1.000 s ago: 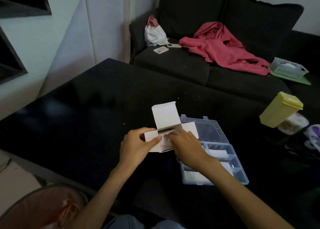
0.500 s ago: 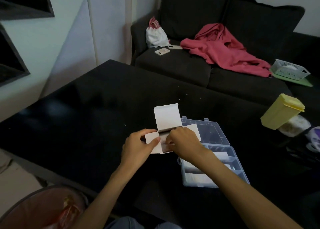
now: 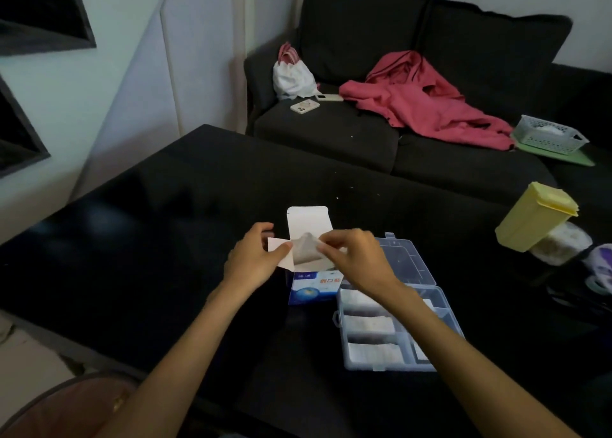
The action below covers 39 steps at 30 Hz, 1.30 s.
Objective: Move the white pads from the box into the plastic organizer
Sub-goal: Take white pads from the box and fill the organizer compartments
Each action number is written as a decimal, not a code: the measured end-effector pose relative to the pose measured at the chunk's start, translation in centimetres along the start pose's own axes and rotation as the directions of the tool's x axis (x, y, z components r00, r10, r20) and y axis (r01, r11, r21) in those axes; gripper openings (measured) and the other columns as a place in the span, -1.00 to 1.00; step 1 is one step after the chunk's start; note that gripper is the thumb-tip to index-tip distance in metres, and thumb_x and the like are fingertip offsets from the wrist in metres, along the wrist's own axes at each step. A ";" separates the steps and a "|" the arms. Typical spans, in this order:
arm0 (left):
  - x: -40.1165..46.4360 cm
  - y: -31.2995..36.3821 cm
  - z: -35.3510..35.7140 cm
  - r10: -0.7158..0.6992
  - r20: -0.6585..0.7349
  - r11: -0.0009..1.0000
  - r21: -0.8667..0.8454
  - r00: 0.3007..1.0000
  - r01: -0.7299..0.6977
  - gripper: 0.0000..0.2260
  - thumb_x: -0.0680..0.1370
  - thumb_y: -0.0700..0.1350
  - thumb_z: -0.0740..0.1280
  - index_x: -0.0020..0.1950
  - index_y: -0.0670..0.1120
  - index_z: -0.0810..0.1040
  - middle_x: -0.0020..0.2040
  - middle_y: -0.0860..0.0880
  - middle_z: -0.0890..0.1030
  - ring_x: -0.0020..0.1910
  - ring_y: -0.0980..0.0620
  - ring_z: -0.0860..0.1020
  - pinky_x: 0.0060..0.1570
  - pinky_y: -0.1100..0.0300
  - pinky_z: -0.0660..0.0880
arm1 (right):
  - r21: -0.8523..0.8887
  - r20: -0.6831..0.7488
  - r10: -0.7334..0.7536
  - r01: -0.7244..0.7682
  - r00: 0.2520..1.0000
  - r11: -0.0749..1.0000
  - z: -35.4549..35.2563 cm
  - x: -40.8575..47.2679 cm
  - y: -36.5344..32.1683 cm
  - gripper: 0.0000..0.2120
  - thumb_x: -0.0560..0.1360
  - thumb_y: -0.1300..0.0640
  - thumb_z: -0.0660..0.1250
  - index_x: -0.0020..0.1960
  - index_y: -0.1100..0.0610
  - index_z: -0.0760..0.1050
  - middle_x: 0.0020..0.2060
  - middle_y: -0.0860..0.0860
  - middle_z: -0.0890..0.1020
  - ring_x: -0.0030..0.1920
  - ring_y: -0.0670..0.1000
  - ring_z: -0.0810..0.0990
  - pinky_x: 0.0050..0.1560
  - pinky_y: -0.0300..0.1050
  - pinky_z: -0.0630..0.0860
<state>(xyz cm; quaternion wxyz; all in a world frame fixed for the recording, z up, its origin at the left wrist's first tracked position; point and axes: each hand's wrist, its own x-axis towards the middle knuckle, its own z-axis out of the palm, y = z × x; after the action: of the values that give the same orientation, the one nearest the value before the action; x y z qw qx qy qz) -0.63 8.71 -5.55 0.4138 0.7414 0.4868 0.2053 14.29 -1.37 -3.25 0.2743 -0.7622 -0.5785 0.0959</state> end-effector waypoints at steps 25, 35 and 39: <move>-3.4 8.6 15.3 0.327 0.189 0.923 0.146 0.926 -0.356 -0.86 0.53 -0.04 0.36 0.07 0.05 0.62 0.00 0.08 0.66 -0.01 0.15 0.60 -0.07 0.27 0.49 | 0.028 0.250 0.240 -0.255 0.938 0.966 -9.7 -7.0 13.8 -0.73 0.51 0.24 0.29 0.20 0.11 0.51 0.07 -0.06 0.55 0.10 -0.13 0.52 0.06 -0.25 0.48; -2.7 7.1 17.6 0.425 0.232 0.806 0.344 0.875 -0.482 -0.84 0.56 -0.05 0.31 0.12 0.02 0.57 0.06 0.02 0.61 0.04 0.10 0.53 -0.04 0.26 0.45 | -0.043 0.106 0.176 -0.172 0.979 0.984 -6.6 -7.0 16.3 -0.82 0.51 0.24 0.31 0.07 0.15 0.62 -0.01 -0.01 0.65 -0.09 -0.14 0.57 -0.14 -0.43 0.44; -2.6 6.9 17.6 0.525 0.304 0.664 0.439 0.795 -0.606 -0.80 0.58 -0.10 0.27 0.19 0.01 0.57 0.14 -0.01 0.53 0.15 0.04 0.41 0.12 0.18 0.37 | -0.088 0.144 0.182 -0.171 0.973 0.981 -5.7 -7.0 16.9 -0.82 0.50 0.22 0.32 0.08 0.14 0.61 -0.01 -0.03 0.66 -0.19 -0.22 0.53 -0.11 -0.48 0.42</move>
<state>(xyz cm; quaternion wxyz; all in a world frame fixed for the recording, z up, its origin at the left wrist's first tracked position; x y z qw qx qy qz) 14.48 -2.18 -9.75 0.1510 0.9514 0.2353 0.1291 28.73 -12.73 -8.62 0.1913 -0.8108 -0.5307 0.1559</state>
